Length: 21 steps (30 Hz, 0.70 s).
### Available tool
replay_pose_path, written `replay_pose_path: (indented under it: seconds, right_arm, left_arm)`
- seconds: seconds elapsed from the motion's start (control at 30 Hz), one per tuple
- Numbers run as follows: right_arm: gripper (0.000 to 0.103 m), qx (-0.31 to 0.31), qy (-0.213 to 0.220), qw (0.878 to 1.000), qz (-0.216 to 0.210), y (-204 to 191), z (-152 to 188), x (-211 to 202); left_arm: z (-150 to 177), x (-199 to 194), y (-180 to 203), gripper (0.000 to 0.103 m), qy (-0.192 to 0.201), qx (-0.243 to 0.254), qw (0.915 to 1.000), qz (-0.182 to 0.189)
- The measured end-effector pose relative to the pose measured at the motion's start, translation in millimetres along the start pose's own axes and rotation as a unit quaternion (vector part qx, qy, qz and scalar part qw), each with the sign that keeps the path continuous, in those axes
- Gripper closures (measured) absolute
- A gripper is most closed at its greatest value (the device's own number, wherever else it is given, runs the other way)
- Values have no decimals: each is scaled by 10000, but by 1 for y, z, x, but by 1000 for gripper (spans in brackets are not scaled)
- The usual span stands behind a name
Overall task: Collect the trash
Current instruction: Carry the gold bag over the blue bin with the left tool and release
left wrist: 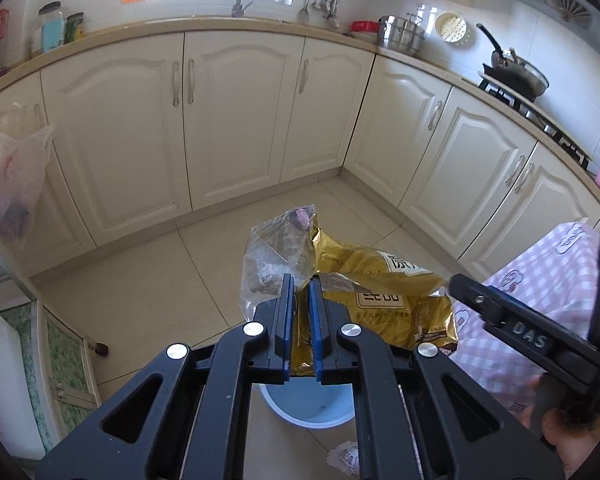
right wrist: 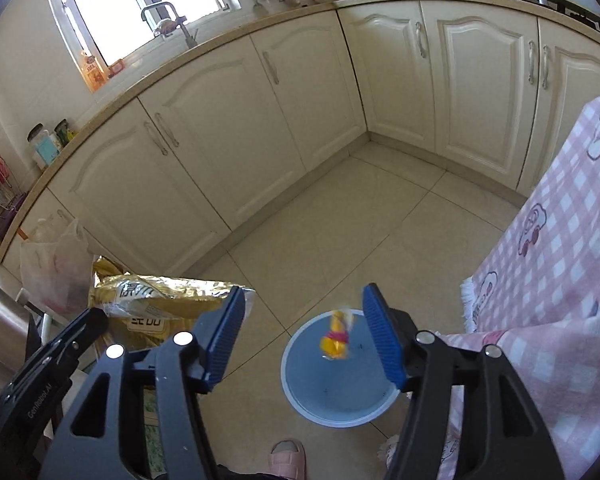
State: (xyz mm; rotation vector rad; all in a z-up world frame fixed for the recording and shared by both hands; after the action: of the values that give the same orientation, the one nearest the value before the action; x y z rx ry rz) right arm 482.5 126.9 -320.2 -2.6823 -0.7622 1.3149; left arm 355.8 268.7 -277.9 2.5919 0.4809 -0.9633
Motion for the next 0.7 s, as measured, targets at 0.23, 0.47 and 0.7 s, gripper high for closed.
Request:
replay_pose_path:
  seconds: [0.23,0.47,0.7]
  right_arm:
    - [39,-114,442,9970,632,23,-1,-18]
    - [36,-305,839,9924,852,29,-11,-34]
    - [36,-268,821,9928,825,32,-11,-34]
  left_arm:
    - [13,29,13,97,-301,89,9995,30]
    - [13,50,30,96,-429,206,9989,57]
    - [5,44,45,51,-233,184,9995,142]
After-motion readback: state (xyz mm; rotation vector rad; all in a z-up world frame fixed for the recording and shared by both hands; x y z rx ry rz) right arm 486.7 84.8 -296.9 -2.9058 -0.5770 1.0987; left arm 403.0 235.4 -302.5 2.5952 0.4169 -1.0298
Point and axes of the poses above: each gripper's, at about its wrist camera, not at the fingertips, and x roughly the way its jaws point, y to its right, z to its underside, the point moved 9 cm from there along x, roughly the way its jaws point, and after that the axes turned 3 degrees about z, right-handed, at the moved point
